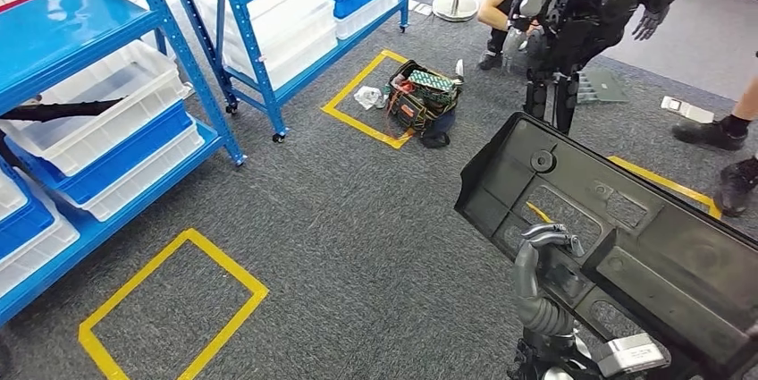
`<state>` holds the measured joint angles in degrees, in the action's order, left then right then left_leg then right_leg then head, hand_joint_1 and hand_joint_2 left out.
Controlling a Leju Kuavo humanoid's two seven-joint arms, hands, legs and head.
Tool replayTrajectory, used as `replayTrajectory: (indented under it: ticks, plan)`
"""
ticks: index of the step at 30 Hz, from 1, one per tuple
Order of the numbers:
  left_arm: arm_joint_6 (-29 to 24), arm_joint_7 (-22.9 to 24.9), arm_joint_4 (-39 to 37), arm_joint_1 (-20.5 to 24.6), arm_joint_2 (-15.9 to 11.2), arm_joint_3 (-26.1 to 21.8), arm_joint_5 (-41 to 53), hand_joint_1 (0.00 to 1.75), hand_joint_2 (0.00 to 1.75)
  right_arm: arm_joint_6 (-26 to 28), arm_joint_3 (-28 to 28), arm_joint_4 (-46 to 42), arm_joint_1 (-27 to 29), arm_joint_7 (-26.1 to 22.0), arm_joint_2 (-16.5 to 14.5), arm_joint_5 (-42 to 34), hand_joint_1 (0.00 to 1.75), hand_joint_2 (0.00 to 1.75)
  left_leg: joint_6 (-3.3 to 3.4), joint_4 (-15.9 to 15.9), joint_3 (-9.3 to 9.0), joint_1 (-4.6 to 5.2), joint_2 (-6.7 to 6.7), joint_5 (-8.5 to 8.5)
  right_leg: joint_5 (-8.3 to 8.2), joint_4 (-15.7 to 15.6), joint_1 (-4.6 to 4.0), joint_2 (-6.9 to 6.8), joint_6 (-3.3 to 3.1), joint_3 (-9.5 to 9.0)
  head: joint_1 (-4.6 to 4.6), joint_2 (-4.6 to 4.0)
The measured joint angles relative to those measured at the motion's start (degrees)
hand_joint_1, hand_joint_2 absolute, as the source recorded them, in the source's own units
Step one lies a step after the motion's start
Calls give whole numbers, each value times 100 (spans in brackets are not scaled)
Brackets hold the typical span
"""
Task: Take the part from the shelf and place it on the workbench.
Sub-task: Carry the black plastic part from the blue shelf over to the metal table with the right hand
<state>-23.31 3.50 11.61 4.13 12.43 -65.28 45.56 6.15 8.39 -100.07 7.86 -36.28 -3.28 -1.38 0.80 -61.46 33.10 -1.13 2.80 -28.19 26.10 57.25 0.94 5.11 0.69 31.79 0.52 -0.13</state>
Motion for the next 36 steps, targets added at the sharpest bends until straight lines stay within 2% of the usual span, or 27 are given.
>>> replayTrajectory:
  ticks: [2,4,5,7,8,9,10,11,12,13,14,15,17,19,20,21,22,24,25,26,27,28,29,31,33,35,36]
  plan:
    - [24,32,-1,6,12,-17,-7,0,175,5,76,62,-63,-15,57,-41,175,175,41,401,-186,19,141,118,-13,5,1,113,43,28,-2,0]
    - [73,89,-2,20,22,-35,-39,0,175,25,147,125,-117,-30,118,-99,175,175,65,450,-202,49,42,125,-37,-5,22,211,130,82,-1,0]
    - [106,109,-2,28,28,-46,-70,0,175,43,180,156,-142,-40,152,-130,175,175,86,485,-214,53,-19,149,-27,25,29,163,162,123,-2,0]
    - [148,91,-1,34,44,-92,-147,0,175,107,263,227,-246,-58,214,-203,175,175,141,559,-237,47,-170,196,151,361,7,-124,164,325,-29,0]
    - [155,61,-1,34,50,-119,-186,0,175,144,320,275,-325,-63,238,-236,175,175,156,569,-239,55,-254,202,317,706,6,-299,144,500,-42,0]
    - [162,21,-1,33,54,-148,-215,0,175,187,380,330,-421,-51,253,-268,175,175,168,570,-232,63,-345,202,492,1111,1,-394,135,701,-56,0]
    - [187,-14,-1,32,55,-173,-234,0,175,231,441,396,-525,-19,260,-293,175,175,169,567,-225,69,-439,201,620,1468,7,-431,145,876,-63,0]
    - [234,-39,-2,32,55,-195,-249,0,175,283,499,468,-640,40,258,-309,175,175,168,565,-221,72,-529,199,661,1645,17,-449,178,955,-62,0]
    - [294,-57,-2,35,54,-217,-255,0,175,344,547,535,-767,122,251,-318,175,175,164,561,-219,72,-613,196,609,1585,28,-474,231,909,-63,0]
    - [368,-62,-2,39,50,-235,-257,0,175,411,587,592,-903,214,241,-318,175,175,154,553,-222,70,-688,190,483,1289,40,-524,292,738,-63,0]
    - [453,-54,-2,43,44,-245,-254,0,175,489,613,633,-1041,304,228,-303,175,175,137,538,-226,71,-753,179,327,851,50,-642,348,489,-63,0]
    - [552,-38,-1,46,30,-251,-244,0,175,572,624,655,-1166,383,215,-277,175,175,109,515,-228,87,-804,160,198,457,41,-778,370,272,-62,0]
    - [823,7,3,46,-20,-252,-183,0,175,736,599,657,-1311,491,189,-187,175,175,50,475,-241,123,-878,119,74,44,18,-934,308,61,-46,0]
    - [1137,26,9,46,-95,-240,-74,0,175,833,486,595,-1268,532,175,-68,175,175,3,474,-263,133,-949,99,63,26,7,-852,199,73,-34,0]
    - [1283,17,14,48,-133,-224,-21,0,175,849,400,539,-1198,528,169,-10,175,175,-26,459,-262,119,-926,71,56,23,26,-799,161,72,-31,0]
    - [1419,0,18,48,-170,-204,23,0,175,849,313,474,-1126,510,158,35,175,175,-54,377,-235,99,-833,-12,43,19,49,-738,122,65,-27,0]
    - [1537,-22,21,47,-201,-183,52,0,175,842,231,412,-1061,485,140,70,175,175,-80,187,-160,81,-691,-159,26,13,75,-673,79,58,-15,0]
    - [1716,-67,22,35,-244,-143,96,0,175,822,106,322,-960,443,97,120,175,175,-109,-518,143,58,-383,-572,7,13,82,-534,24,74,8,0]
    - [1787,-86,22,27,-264,-126,112,0,175,810,52,290,-904,429,74,146,175,175,-114,-898,323,57,-313,-733,3,14,75,-456,8,80,14,0]
    - [1863,-102,22,20,-283,-109,132,0,175,799,-1,259,-842,420,57,170,175,175,-115,-1148,454,55,-280,-792,1,17,68,-371,3,83,13,0]
    - [1946,-113,22,15,-302,-93,151,0,175,791,-59,225,-777,408,44,189,175,175,-112,-1197,498,52,-265,-733,-1,21,65,-287,0,82,14,0]
    - [2026,-119,22,10,-319,-77,169,0,175,783,-116,191,-718,396,34,201,175,175,-107,-1018,434,43,-251,-565,0,25,66,-203,1,78,13,0]
    - [2096,-124,22,6,-337,-56,190,0,175,779,-168,158,-669,379,26,208,175,175,-105,-657,280,25,-200,-330,0,32,70,-117,3,72,14,0]
    - [2176,-134,20,0,-362,-14,216,0,175,770,-250,102,-617,349,8,212,175,175,-118,55,-29,-30,88,-16,1,58,56,44,36,97,12,0]
    - [2199,-140,18,-5,-374,14,229,0,175,767,-298,59,-587,338,-3,214,175,175,-116,321,-129,-37,273,30,-22,72,55,185,113,166,11,0]
    - [2202,-142,17,-7,-384,32,231,0,175,767,-338,24,-538,337,-6,218,175,175,-46,352,-135,-5,150,52,-58,58,82,296,198,230,11,0]
    - [2209,-142,17,-5,-388,39,231,0,175,767,-366,10,-513,335,-5,219,175,175,4,375,-144,4,74,73,-37,106,80,231,215,277,10,0]
